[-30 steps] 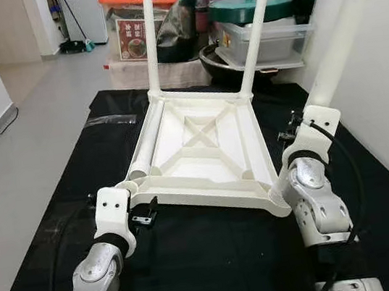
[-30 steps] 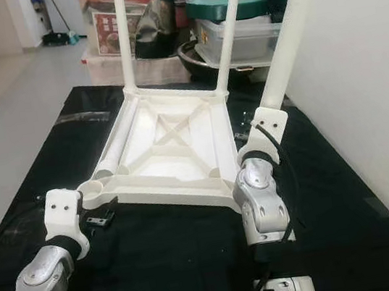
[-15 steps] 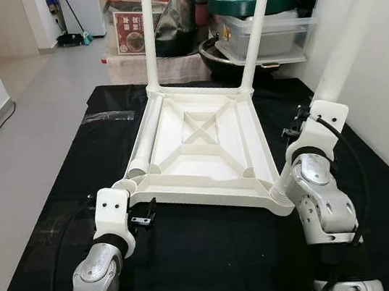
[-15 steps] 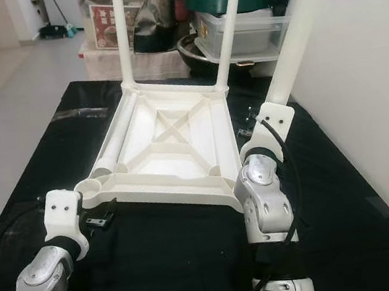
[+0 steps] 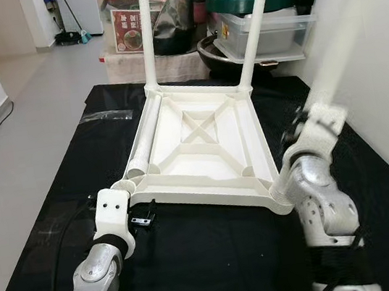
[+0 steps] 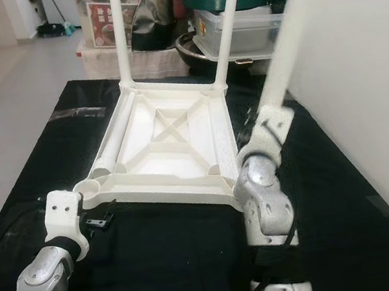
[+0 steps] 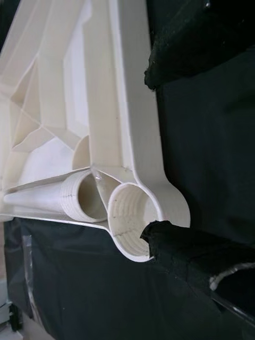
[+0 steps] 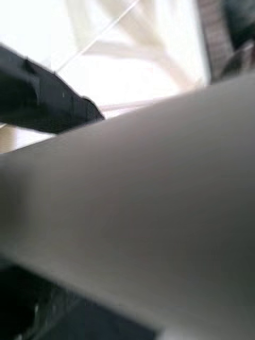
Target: Building children table
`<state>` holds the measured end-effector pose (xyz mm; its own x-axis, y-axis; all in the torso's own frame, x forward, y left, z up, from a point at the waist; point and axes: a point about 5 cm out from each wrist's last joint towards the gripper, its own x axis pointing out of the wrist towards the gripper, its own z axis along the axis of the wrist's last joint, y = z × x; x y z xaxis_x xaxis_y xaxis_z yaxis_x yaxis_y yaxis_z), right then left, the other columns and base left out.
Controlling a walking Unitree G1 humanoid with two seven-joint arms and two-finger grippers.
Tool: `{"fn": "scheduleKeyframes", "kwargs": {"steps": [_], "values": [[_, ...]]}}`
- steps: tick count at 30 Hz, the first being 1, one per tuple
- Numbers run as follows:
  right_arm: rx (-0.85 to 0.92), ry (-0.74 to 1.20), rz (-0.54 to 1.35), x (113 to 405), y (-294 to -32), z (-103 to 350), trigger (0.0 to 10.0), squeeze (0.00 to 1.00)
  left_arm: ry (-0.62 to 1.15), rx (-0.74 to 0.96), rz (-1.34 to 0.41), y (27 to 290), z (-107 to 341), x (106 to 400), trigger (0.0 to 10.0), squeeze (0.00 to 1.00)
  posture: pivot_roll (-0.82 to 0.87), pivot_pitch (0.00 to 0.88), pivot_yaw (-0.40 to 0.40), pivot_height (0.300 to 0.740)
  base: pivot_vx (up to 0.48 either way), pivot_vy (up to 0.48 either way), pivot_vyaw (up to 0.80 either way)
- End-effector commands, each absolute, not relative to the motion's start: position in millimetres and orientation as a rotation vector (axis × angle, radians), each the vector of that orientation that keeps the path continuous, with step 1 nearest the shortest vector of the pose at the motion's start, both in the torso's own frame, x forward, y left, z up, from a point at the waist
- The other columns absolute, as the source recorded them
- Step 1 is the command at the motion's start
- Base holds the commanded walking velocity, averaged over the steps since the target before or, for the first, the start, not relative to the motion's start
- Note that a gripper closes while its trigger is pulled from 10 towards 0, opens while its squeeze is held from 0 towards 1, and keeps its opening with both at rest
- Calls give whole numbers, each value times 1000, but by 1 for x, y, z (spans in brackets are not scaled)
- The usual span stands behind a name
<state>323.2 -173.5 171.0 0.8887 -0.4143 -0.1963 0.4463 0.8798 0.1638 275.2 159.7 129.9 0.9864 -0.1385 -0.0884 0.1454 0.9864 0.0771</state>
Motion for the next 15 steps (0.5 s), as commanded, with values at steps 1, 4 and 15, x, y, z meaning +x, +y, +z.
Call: {"fn": "scheduleKeyframes", "kwargs": {"steps": [1, 4, 15], "values": [[217, 142, -457, 322, -179, 176, 10000, 1000, 104, 90, -146, 159, 126, 276, 10000, 0, 40, 0, -101, 740, 0, 0, 0], [218, 130, -451, 322, -179, 178, 10000, 1000, 104, 90, -147, 159, 125, 276, 10000, 0, 40, 0, -101, 740, 0, 0, 0], [238, -49, -239, 324, -183, 225, 10000, 1000, 107, 91, -153, 158, 124, 276, 10000, 0, 29, 0, -90, 740, 0, 0, 0]]}}
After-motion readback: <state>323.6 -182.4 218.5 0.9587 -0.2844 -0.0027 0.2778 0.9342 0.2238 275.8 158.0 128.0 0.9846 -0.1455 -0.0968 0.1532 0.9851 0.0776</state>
